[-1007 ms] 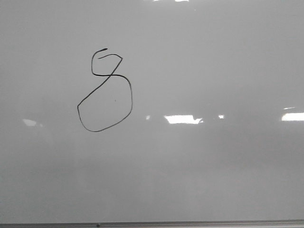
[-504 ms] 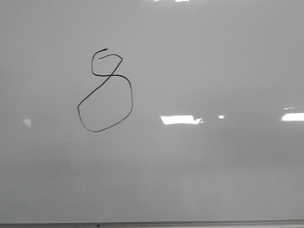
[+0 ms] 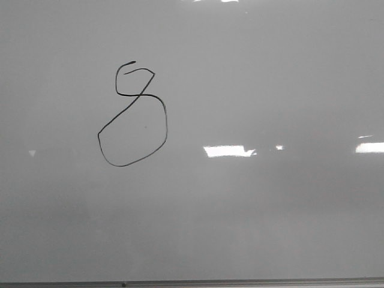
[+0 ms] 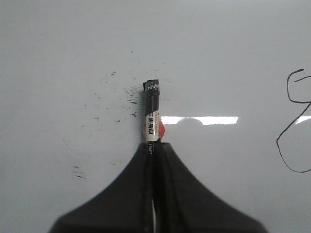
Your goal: Write number 8 on whiteboard
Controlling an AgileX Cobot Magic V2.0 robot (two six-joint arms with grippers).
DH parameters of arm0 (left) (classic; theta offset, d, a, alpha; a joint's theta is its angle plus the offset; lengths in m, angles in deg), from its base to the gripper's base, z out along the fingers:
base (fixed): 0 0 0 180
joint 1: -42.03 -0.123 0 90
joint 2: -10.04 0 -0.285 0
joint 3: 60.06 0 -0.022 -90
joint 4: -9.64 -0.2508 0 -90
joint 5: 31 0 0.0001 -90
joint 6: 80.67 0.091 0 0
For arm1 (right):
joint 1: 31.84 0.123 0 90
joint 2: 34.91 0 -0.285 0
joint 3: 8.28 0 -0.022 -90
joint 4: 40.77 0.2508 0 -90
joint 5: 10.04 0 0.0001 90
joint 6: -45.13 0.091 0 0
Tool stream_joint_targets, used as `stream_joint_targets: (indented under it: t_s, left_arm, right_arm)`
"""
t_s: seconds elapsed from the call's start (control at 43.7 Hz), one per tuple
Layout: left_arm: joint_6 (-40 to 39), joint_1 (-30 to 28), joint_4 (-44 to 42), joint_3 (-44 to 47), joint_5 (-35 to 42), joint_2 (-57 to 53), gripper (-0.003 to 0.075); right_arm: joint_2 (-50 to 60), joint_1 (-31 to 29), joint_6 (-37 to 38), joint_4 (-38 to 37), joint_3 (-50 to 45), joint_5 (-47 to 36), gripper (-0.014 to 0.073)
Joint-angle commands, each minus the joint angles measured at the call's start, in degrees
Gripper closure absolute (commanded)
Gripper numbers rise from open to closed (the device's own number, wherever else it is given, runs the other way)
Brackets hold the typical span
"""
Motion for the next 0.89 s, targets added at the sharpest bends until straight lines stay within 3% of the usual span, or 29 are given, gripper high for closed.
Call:
stream_joint_targets:
  t_s: [0.0, 0.504, 0.595, 0.71, 0.87]
  left_arm:
    - [-0.07, -0.03, 0.51, 0.8, 4.23, -0.63, 0.0741]
    - [-0.07, -0.03, 0.51, 0.8, 4.23, -0.63, 0.0741]
    - [-0.07, -0.03, 0.51, 0.8, 4.23, -0.63, 0.0741]
    - [-0.07, -0.03, 0.51, 0.8, 4.23, -0.63, 0.0741]
    - [-0.07, -0.03, 0.51, 0.8, 4.23, -0.63, 0.0741]
  right_arm:
    - [-0.55, -0.41, -0.27, 0.85, 1.58, -3.36, 0.0655]
    - [-0.55, -0.41, -0.27, 0.85, 1.58, -3.49, 0.0655]
    - [-0.26, -0.41, -0.54, 0.48, 1.12, -8.76, 0.0655]
    - [1.63, -2.0, 0.51, -5.47, -2.17, -20.02, 0.0655]
    - [7.13, -10.18, 10.71, -14.32, -9.93, -31.76, 0.0655]
